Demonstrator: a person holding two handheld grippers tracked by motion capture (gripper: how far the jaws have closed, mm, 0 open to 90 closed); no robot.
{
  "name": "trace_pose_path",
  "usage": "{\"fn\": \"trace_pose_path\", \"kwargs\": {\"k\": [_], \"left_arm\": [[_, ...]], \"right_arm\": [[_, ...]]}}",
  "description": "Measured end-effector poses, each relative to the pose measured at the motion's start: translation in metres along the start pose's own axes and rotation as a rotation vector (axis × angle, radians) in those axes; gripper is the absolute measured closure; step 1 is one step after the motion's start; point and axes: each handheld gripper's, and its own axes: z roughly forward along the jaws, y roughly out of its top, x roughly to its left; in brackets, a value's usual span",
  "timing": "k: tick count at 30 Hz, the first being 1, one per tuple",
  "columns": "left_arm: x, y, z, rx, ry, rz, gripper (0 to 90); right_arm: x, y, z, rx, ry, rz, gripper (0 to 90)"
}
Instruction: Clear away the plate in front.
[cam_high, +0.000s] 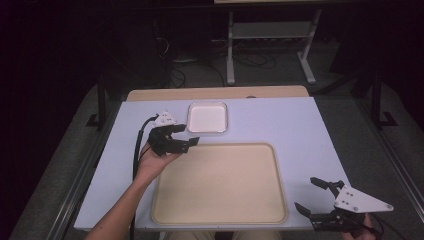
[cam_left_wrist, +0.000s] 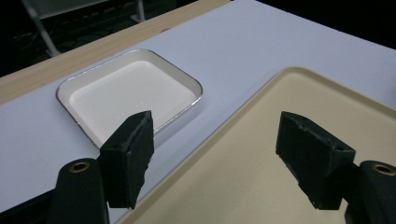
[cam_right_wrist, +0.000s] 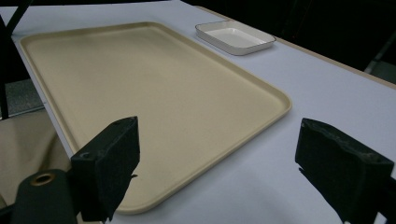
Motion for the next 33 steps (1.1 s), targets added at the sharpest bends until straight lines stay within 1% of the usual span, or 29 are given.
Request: {"fn": "trace_pose_path", "kwargs": {"k": [3,4,6,7,10,15,18,19,20,21,22,23,27,29,31,33], "left_arm": [[0.005,0.003,0.001,0.007,0.003,-0.011,27.6],[0.007,0.003,0.002,0.004,-0.008,-0.017,27.6],[0.013,0.004,0.003,-0.011,-0.04,-0.05,27.6],[0.017,0.005,0.003,-0.016,-0.048,-0.065,27.6],[0.024,0.007,0.004,-0.021,-0.047,-0.089,27.6],[0.031,0.011,0.009,-0.003,-0.037,-0.097,27.2],[0.036,0.015,0.012,0.003,-0.034,-0.11,27.6],[0.037,0.016,0.013,0.008,-0.027,-0.112,27.7],[0.038,0.018,0.013,0.008,-0.012,-0.104,29.2],[0.039,0.019,0.014,0.001,0.006,-0.1,29.7],[0.04,0.02,0.015,-0.005,0.014,-0.103,29.7],[0.042,0.022,0.016,-0.009,0.014,-0.111,29.7],[0.049,0.027,0.02,0.007,0.018,-0.126,29.7],[0.051,0.03,0.022,0.007,0.02,-0.131,29.7],[0.054,0.035,0.025,0.015,0.014,-0.14,29.6],[0.056,0.039,0.028,0.026,0.017,-0.137,29.1]], "right_arm": [[0.0,0.0,0.0,0.001,0.0,0.0,12.9],[0.0,0.0,0.0,0.001,-0.001,0.0,12.9],[0.0,0.0,0.0,0.003,-0.001,0.002,12.9],[0.0,0.0,0.0,0.003,-0.002,0.002,12.9],[0.0,0.0,0.0,0.002,-0.003,0.004,12.9],[0.0,0.0,0.0,0.005,-0.004,0.004,12.9],[0.0,-0.001,0.0,0.005,-0.004,0.005,12.9],[0.0,-0.001,0.0,0.004,-0.004,0.005,12.9],[0.0,-0.001,0.0,0.004,-0.005,0.005,12.9],[0.0,-0.001,0.0,0.004,-0.005,0.005,12.9],[0.0,-0.001,0.0,0.005,-0.005,0.005,12.9],[-0.001,-0.001,-0.001,0.004,-0.007,0.005,12.9],[-0.001,-0.001,-0.001,0.003,-0.009,0.008,12.9],[-0.001,-0.001,-0.001,0.002,-0.009,0.008,12.9],[-0.001,-0.001,-0.001,0.005,-0.009,0.01,12.9],[-0.001,-0.001,-0.001,0.006,-0.01,0.007,12.9]]}}
